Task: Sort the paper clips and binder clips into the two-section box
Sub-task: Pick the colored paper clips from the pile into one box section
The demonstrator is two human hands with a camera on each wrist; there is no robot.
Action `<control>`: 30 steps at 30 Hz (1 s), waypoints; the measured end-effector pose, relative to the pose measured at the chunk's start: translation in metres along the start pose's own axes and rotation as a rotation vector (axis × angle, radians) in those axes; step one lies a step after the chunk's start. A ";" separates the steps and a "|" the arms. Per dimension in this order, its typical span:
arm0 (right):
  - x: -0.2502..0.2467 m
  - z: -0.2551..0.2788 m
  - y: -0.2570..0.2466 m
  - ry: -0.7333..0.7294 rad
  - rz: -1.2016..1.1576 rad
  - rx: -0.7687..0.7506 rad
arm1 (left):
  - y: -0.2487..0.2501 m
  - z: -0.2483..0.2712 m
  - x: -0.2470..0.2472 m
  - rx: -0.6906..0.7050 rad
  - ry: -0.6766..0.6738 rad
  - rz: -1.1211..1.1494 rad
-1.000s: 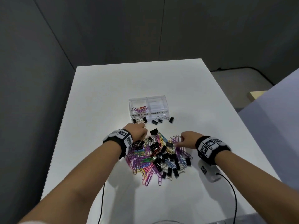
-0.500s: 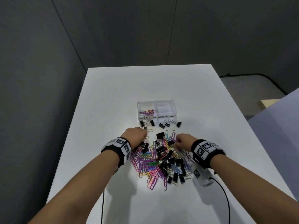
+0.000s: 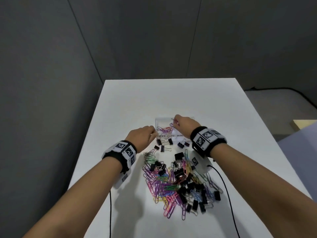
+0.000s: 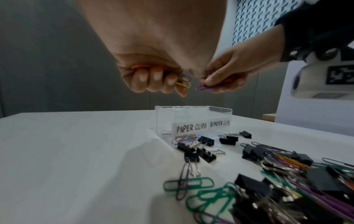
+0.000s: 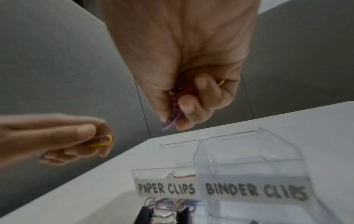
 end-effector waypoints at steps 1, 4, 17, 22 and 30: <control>0.000 -0.010 -0.005 -0.005 0.033 0.013 | -0.002 -0.002 -0.002 -0.010 -0.013 0.007; 0.007 -0.036 -0.013 -0.041 0.105 0.037 | -0.009 -0.009 -0.003 -0.036 -0.081 0.030; 0.000 -0.018 0.025 0.084 -0.173 -0.074 | 0.008 -0.064 -0.013 0.063 -0.097 -0.003; 0.016 0.007 0.057 0.025 -0.120 -0.021 | 0.024 -0.080 -0.011 0.080 -0.193 -0.021; 0.051 0.031 0.091 -0.156 0.035 0.166 | 0.065 -0.047 0.004 0.331 -0.068 -0.233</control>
Point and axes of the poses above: each hand's wrist, its own z-axis away from the middle knuckle, its own x-axis out of the palm, y = z × x, the point moved 3 cm from there along -z, towards the middle knuckle, and after that the axes turned 10 degrees about -y, right-handed, at the moved point
